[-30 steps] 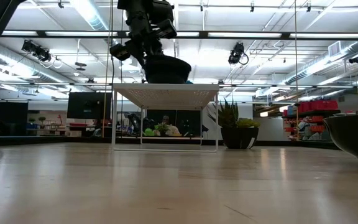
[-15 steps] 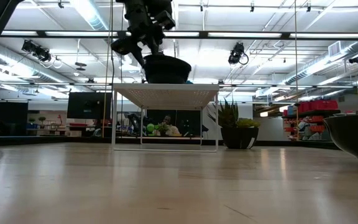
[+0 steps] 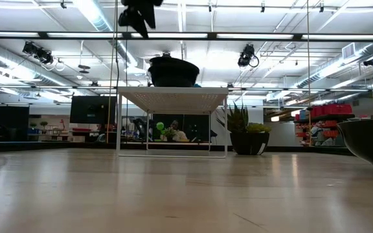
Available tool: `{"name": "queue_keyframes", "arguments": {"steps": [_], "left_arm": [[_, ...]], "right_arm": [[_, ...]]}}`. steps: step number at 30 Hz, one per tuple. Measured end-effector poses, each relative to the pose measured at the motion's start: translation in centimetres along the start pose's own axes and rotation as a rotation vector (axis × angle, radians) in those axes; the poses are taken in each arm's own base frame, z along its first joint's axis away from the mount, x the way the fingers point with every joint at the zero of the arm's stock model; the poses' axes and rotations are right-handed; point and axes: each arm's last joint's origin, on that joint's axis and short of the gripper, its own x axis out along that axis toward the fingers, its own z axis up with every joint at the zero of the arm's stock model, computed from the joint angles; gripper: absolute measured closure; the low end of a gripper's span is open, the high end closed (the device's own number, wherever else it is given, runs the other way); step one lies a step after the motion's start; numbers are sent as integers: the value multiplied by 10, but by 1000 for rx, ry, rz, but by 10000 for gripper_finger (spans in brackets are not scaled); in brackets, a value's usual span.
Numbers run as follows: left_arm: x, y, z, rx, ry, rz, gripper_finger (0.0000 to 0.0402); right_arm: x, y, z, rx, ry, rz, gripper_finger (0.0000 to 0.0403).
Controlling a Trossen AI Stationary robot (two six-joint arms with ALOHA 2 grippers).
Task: Pick & Place Mini bowls
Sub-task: Stack the white patterned bowl on top of the white patterned bowl on the shelf
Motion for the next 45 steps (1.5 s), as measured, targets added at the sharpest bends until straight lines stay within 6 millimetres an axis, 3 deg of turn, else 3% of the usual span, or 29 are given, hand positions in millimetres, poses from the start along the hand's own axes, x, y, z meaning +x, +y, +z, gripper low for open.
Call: {"name": "queue_keyframes", "arguments": {"steps": [5,9,14,26,31,38,45], "left_arm": [[-26,-14,-11,165,-102,-42,181],[-42,-15,-28,248,-187,-67,181],[-42,-8,-60,293,-285,-114,181],[22,21,-164,309,-457,-225,181],[50,32,-204,311,-577,-242,181],[86,44,-243,284,-745,-274,181],[111,51,-267,243,-894,-319,181]], "right_arm": [[0,0,0,23,0,0,240],[0,0,0,186,0,0,240],[0,0,0,240,-4,0,240],[0,0,3,256,-25,-2,240],[0,-1,3,361,-32,0,240],[7,1,-10,380,68,1,240],[28,2,-33,398,178,3,240]]}}
